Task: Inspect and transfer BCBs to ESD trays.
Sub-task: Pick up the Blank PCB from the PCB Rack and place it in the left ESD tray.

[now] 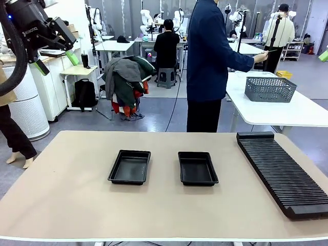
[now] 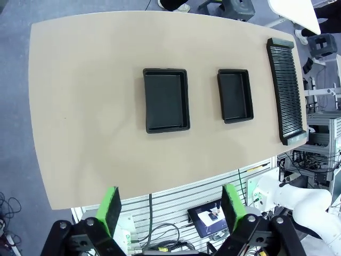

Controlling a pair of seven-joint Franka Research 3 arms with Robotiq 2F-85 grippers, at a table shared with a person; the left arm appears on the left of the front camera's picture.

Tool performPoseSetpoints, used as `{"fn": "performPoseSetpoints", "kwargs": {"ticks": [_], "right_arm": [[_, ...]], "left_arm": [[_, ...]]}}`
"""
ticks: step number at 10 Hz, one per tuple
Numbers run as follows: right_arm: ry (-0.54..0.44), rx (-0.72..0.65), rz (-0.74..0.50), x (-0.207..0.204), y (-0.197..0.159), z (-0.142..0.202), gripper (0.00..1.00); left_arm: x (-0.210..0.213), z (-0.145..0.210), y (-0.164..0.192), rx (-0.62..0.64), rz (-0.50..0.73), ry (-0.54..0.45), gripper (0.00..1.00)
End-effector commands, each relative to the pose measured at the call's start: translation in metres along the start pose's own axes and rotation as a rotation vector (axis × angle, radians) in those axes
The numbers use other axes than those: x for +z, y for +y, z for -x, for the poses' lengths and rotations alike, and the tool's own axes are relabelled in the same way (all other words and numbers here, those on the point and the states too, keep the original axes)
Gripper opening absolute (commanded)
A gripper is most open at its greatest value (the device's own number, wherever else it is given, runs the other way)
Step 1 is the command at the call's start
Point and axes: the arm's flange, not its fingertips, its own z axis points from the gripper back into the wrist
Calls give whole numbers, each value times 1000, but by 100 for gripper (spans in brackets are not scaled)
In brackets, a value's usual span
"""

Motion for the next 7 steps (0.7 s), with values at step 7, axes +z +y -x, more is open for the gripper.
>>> {"fn": "performPoseSetpoints", "kwargs": {"ticks": [7], "right_arm": [[0,0,0,0,0,0,100]], "left_arm": [[-1,1,0,2,6,3,100]]}}
